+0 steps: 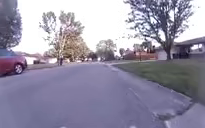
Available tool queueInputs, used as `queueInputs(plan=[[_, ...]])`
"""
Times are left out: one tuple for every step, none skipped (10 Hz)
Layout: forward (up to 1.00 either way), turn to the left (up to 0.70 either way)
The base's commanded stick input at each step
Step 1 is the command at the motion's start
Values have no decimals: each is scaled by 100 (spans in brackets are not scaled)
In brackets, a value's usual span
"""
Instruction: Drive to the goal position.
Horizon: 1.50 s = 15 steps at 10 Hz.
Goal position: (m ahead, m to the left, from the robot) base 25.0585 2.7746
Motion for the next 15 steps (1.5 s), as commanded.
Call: queueInputs(plan=[[100,0],[100,0],[100,0],[100,0],[100,0],[100,0],[100,0],[100,0],[100,0],[100,0],[100,0],[100,0],[100,0],[100,0],[100,0]])
